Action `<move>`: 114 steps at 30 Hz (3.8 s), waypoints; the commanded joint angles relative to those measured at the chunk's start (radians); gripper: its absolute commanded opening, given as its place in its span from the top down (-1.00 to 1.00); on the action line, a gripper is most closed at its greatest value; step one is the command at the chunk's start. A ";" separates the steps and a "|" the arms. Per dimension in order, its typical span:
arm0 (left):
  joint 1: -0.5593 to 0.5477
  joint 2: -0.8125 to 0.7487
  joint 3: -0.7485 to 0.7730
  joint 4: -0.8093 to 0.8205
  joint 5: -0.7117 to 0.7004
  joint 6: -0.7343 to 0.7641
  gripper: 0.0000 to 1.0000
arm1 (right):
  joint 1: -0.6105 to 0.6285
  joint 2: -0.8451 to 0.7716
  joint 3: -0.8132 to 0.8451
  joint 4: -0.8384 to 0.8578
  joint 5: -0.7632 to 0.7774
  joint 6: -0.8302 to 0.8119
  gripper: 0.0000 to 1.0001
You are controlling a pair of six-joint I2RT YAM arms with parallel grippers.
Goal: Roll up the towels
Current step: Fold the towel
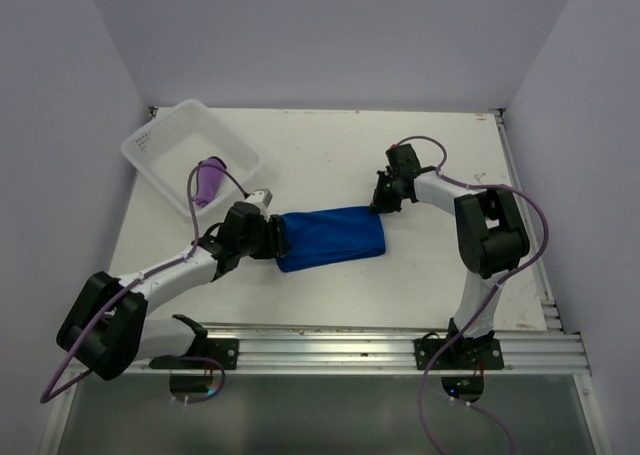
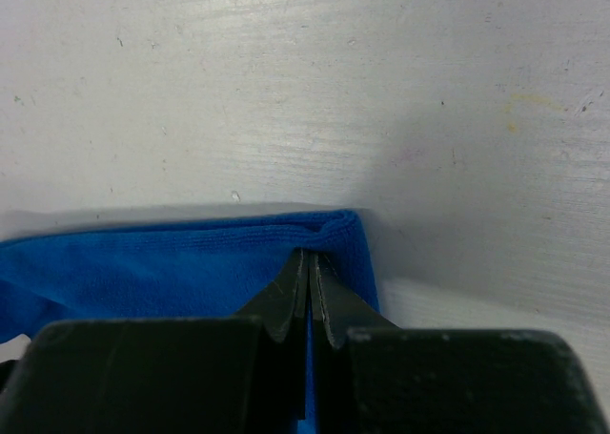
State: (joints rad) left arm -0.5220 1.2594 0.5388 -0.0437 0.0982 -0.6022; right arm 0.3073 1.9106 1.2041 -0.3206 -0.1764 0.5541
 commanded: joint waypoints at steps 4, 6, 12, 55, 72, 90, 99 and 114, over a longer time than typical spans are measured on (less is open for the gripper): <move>-0.016 -0.005 0.035 0.019 -0.014 0.022 -0.04 | -0.010 0.024 -0.024 0.006 0.020 -0.026 1.00; -0.021 0.001 0.024 0.025 -0.012 0.018 -0.04 | -0.010 0.025 -0.024 0.006 0.020 -0.026 1.00; -0.027 0.003 0.012 0.079 -0.005 0.009 -0.03 | -0.011 0.027 -0.026 0.006 0.020 -0.026 1.00; -0.042 0.118 0.007 0.076 -0.049 0.016 1.00 | -0.027 0.028 -0.034 0.005 0.018 -0.036 1.00; -0.069 -0.052 0.006 -0.028 -0.075 -0.011 1.00 | -0.028 0.039 -0.034 0.002 0.034 -0.028 1.00; -0.150 -0.126 -0.134 -0.024 -0.143 -0.091 1.00 | -0.028 0.015 -0.023 -0.009 -0.008 -0.048 1.00; -0.151 -0.218 -0.037 -0.073 -0.189 -0.053 -0.12 | -0.028 -0.102 0.037 -0.083 -0.083 -0.097 0.54; -0.148 -0.180 0.177 -0.142 -0.322 0.021 -0.99 | -0.037 -0.421 0.013 -0.238 0.058 -0.109 -0.43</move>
State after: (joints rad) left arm -0.6685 1.0721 0.6483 -0.1730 -0.1497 -0.6136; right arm 0.2813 1.5600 1.2549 -0.5060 -0.1829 0.4553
